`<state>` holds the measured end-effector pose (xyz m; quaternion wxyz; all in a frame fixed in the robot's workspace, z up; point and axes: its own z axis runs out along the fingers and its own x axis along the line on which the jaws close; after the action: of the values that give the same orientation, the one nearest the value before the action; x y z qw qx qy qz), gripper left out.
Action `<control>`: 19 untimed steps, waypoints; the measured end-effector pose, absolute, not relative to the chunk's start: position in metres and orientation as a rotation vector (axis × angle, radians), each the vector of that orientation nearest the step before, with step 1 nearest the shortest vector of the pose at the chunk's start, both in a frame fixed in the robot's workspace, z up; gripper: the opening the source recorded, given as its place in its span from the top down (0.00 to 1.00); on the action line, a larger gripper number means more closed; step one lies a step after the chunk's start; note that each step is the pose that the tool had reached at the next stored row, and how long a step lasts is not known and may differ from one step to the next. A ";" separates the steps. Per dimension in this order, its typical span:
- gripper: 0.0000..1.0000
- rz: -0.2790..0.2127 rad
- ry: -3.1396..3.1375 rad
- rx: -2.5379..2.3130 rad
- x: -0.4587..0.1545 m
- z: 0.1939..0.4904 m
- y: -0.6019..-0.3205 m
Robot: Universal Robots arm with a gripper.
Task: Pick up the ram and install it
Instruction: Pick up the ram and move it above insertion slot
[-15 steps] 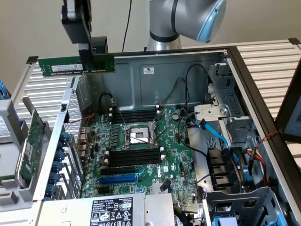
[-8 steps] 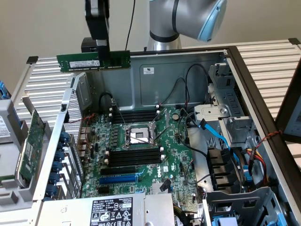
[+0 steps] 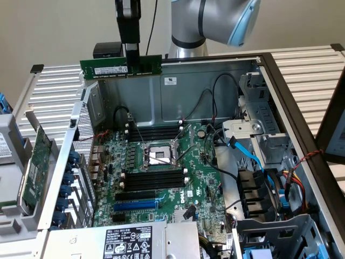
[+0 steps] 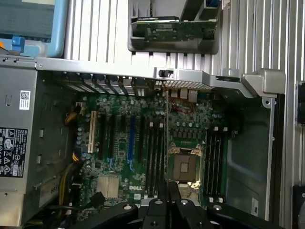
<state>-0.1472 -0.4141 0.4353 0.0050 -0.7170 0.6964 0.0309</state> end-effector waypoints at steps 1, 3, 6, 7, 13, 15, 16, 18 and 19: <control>0.88 0.096 2.179 -2.243 -0.146 0.435 -0.414; 0.88 0.095 2.176 -2.240 -0.143 0.435 -0.413; 0.88 0.096 2.177 -2.237 -0.138 0.433 -0.412; 0.88 0.096 2.177 -2.237 -0.136 0.433 -0.411; 0.88 0.095 2.180 -2.234 -0.127 0.430 -0.406; 0.88 0.094 2.180 -2.233 -0.126 0.429 -0.404; 0.88 0.093 2.179 -2.232 -0.125 0.429 -0.403; 0.88 0.089 2.178 -2.230 -0.124 0.429 -0.401; 0.88 0.087 2.177 -2.229 -0.123 0.429 -0.400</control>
<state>-0.1235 -0.3996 0.4290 0.0123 -0.7152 0.6983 0.0279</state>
